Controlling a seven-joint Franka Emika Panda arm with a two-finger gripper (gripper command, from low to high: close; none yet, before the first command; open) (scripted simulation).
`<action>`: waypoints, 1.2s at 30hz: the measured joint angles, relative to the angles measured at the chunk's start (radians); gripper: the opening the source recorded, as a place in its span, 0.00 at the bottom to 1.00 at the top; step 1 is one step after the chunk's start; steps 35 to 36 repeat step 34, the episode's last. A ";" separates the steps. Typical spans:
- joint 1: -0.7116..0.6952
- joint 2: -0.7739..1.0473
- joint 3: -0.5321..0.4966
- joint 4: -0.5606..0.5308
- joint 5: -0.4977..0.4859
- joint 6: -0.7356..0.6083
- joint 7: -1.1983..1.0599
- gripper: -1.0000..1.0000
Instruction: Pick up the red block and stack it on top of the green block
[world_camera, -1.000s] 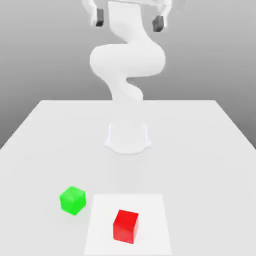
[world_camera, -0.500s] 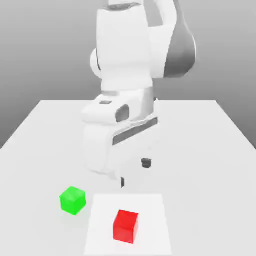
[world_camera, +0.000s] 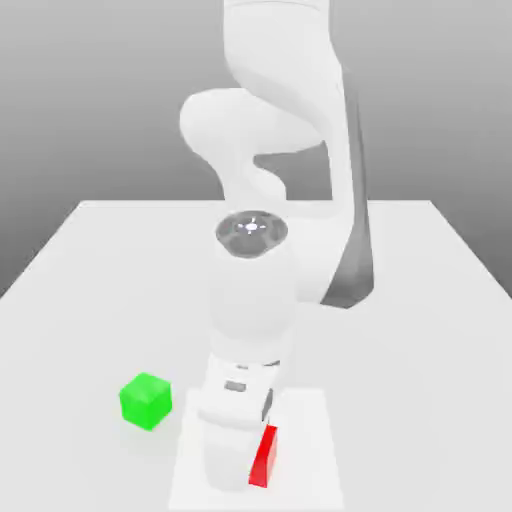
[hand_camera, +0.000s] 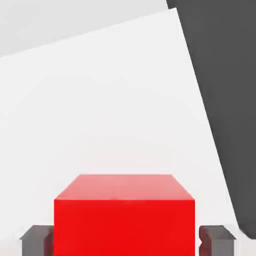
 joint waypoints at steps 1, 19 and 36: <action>0.000 0.000 0.000 0.000 0.000 -0.001 0.000 0.00; -0.164 -0.369 -0.164 -0.172 -0.223 -0.191 -0.372 0.00; -0.249 -0.236 -0.176 -0.245 -0.082 0.011 -0.791 1.00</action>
